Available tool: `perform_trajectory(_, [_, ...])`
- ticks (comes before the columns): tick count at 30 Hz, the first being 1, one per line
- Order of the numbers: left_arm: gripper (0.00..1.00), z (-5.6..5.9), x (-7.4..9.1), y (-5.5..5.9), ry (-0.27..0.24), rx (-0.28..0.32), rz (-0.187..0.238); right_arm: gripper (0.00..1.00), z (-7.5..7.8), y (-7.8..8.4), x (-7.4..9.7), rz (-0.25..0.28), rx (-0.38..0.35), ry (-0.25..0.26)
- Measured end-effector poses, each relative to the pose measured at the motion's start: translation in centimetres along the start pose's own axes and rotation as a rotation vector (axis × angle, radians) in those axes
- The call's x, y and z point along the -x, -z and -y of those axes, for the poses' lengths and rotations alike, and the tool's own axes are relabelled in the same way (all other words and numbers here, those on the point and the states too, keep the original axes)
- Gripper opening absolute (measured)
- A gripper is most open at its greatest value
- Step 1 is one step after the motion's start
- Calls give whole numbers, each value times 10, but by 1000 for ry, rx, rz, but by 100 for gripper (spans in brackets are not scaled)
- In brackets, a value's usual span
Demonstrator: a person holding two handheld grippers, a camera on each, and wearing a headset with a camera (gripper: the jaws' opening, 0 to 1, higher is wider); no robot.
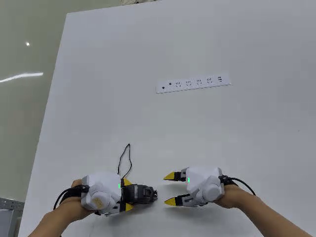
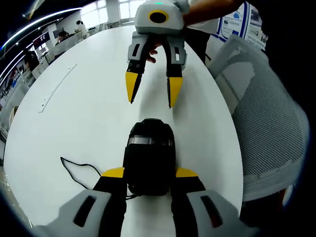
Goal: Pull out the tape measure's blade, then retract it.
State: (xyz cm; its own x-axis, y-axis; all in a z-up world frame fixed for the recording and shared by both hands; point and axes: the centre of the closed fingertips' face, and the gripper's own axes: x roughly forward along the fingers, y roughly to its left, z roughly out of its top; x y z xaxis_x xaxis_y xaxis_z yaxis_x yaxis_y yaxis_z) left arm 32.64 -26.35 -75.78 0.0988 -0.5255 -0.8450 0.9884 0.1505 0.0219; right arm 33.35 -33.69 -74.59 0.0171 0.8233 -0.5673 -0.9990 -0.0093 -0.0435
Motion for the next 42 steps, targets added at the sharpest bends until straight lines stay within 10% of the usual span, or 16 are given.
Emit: perform_trajectory(42, [28,-1,0,-2,-19,38,68,17,-3,12,-41,-14,-1,-70])
